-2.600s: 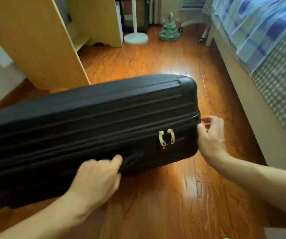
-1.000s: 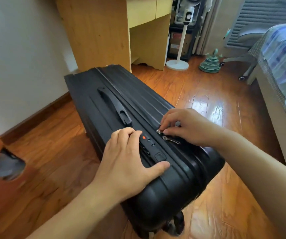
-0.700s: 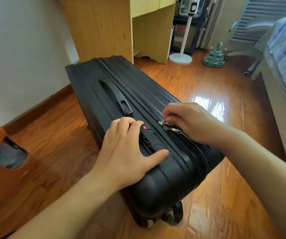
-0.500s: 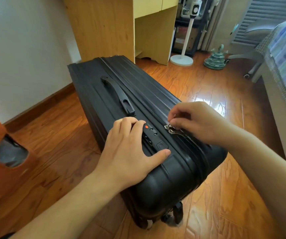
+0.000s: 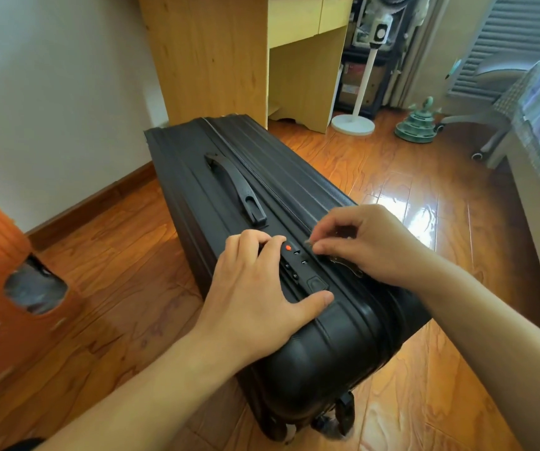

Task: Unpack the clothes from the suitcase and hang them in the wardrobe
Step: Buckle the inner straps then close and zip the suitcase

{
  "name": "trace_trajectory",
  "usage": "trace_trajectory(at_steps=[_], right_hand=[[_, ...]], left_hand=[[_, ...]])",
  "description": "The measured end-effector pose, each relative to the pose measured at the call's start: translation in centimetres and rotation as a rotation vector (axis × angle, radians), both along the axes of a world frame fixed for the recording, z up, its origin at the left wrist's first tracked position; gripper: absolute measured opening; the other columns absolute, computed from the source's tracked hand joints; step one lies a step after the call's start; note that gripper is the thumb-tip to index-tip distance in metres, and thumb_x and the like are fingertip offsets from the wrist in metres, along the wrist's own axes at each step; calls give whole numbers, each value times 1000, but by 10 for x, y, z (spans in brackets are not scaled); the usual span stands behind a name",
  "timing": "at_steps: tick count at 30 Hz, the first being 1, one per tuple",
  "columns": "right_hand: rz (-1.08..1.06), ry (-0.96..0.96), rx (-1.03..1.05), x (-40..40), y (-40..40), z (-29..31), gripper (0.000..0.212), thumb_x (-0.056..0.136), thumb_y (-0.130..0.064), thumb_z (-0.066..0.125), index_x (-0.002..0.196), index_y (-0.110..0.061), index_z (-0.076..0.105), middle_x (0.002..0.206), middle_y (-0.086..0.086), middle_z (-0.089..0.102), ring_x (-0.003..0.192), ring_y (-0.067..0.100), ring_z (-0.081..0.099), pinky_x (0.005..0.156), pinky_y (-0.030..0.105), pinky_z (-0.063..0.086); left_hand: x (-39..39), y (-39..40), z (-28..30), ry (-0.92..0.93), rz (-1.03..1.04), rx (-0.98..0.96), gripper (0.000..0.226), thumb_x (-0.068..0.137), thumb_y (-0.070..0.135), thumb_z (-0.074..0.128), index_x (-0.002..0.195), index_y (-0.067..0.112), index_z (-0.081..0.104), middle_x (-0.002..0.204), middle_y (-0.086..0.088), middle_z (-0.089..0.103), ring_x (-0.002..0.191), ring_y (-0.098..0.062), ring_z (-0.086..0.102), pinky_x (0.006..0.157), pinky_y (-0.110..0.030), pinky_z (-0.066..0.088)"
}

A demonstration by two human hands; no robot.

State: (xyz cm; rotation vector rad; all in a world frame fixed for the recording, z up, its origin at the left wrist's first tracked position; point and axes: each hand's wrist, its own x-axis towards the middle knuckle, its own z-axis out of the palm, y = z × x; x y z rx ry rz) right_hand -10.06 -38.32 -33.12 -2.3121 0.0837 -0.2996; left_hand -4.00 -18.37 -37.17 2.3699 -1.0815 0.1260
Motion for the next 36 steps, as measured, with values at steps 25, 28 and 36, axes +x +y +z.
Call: trace_trajectory(at_steps=[25,28,36], right_hand=[[-80,59,-119,-5,0,1,19,86,-19,75,95,-36,75,91,-13,64,82,5,61,74,17,47],[-164,180,-50,-25,-21,17,15,88,-27,74,99,-35,69,91,-6,67,79,9,65,73,24,52],[-105,122,-144,-17,-16,7,13,86,-26,76,89,-39,76,85,-22,69,85,-3,63,71,10,41]], left_hand=[[45,-31,27,236,-145,-57,6,89,36,72,86,31,73,80,13,53,74,5,50,63,-13,31],[43,-25,19,191,-125,-127,10,87,33,72,80,27,70,78,10,52,75,-1,51,66,-16,35],[35,-34,14,193,-43,-222,16,76,45,59,70,30,60,80,13,54,72,-6,51,70,-33,40]])
